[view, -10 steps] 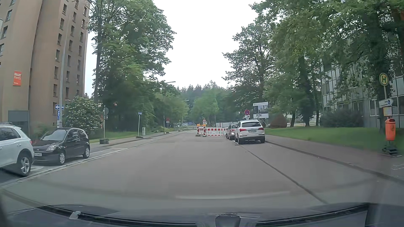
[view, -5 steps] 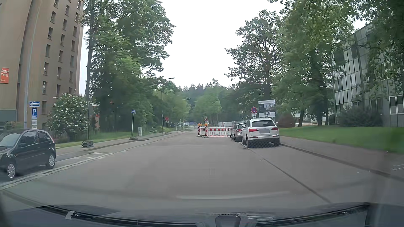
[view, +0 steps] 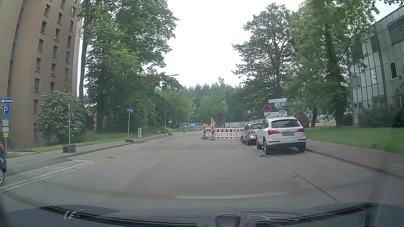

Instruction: Follow the waypoints while adhering to traffic rules and regulations

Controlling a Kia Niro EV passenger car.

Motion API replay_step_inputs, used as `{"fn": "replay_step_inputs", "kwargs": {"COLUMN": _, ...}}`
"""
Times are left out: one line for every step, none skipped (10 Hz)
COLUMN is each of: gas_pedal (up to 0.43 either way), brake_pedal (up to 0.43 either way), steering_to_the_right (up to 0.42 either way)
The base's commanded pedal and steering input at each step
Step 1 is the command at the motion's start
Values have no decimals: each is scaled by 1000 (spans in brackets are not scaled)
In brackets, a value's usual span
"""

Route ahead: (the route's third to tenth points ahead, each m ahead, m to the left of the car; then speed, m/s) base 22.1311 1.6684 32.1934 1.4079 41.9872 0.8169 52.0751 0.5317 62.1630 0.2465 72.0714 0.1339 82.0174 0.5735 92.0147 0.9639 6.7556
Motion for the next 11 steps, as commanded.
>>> {"fn": "replay_step_inputs", "kwargs": {"gas_pedal": 59, "brake_pedal": 0, "steering_to_the_right": -48}}
{"fn": "replay_step_inputs", "kwargs": {"gas_pedal": 59, "brake_pedal": 0, "steering_to_the_right": -50}}
{"fn": "replay_step_inputs", "kwargs": {"gas_pedal": 59, "brake_pedal": 0, "steering_to_the_right": -53}}
{"fn": "replay_step_inputs", "kwargs": {"gas_pedal": 59, "brake_pedal": 0, "steering_to_the_right": -56}}
{"fn": "replay_step_inputs", "kwargs": {"gas_pedal": 59, "brake_pedal": 0, "steering_to_the_right": -58}}
{"fn": "replay_step_inputs", "kwargs": {"gas_pedal": 59, "brake_pedal": 0, "steering_to_the_right": -60}}
{"fn": "replay_step_inputs", "kwargs": {"gas_pedal": 59, "brake_pedal": 0, "steering_to_the_right": -61}}
{"fn": "replay_step_inputs", "kwargs": {"gas_pedal": 59, "brake_pedal": 0, "steering_to_the_right": -62}}
{"fn": "replay_step_inputs", "kwargs": {"gas_pedal": 67, "brake_pedal": 0, "steering_to_the_right": -62}}
{"fn": "replay_step_inputs", "kwargs": {"gas_pedal": 67, "brake_pedal": 0, "steering_to_the_right": -62}}
{"fn": "replay_step_inputs", "kwargs": {"gas_pedal": 67, "brake_pedal": 0, "steering_to_the_right": -61}}
